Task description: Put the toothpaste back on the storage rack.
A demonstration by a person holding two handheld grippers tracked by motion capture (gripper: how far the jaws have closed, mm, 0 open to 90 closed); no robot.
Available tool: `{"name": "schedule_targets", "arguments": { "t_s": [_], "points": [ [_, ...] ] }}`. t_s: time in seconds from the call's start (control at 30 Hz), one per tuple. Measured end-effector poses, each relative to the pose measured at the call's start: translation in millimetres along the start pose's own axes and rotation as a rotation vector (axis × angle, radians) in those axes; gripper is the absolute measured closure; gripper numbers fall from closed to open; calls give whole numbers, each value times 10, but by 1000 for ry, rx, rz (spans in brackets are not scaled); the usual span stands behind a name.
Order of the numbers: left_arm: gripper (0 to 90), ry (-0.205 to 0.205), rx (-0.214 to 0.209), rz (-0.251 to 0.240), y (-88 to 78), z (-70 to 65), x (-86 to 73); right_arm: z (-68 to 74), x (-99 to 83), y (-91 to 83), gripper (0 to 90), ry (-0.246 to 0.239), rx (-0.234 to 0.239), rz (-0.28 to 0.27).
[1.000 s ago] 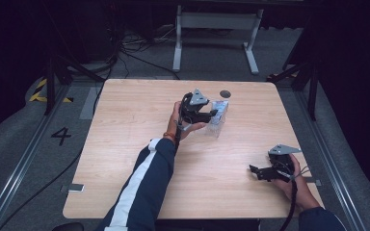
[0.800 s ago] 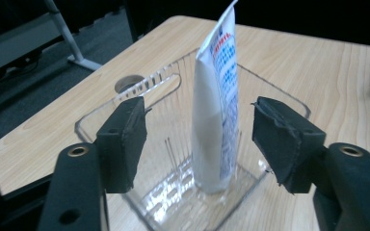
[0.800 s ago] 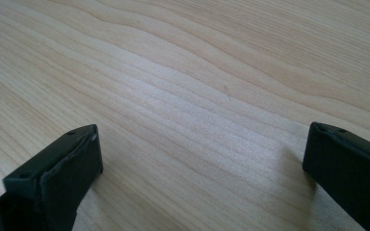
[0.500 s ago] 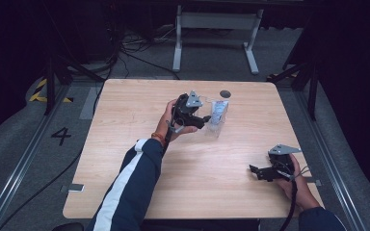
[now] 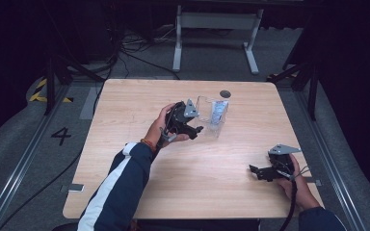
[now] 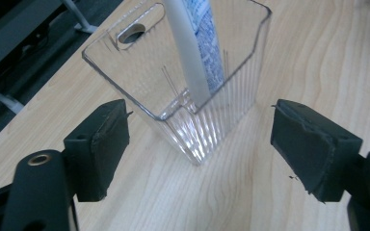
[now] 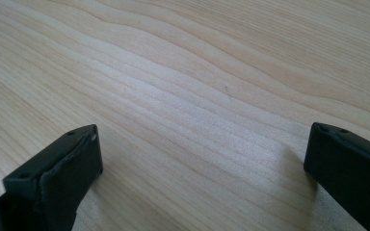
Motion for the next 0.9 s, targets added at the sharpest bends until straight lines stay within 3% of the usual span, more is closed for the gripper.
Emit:
{"name": "schedule_targets", "arguments": {
  "t_s": [0.43, 0.9],
  "points": [
    [204, 58, 22, 69, -192, -92, -342, 3, -2, -1, 0, 4, -2, 0],
    [208, 55, 67, 124, -328, -108, -784, 4, -2, -2, 0, 4, -2, 0]
  ]
}}
Point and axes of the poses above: each handheld gripper's, and its own axes: y roughly forward along the jaws, x roughly out of its top, z roughly to its left, the point moved 3 cm from there along y, roughly forward along the jaws, and after that the axes turned 14 degrees about z, right-handed, at the moved point
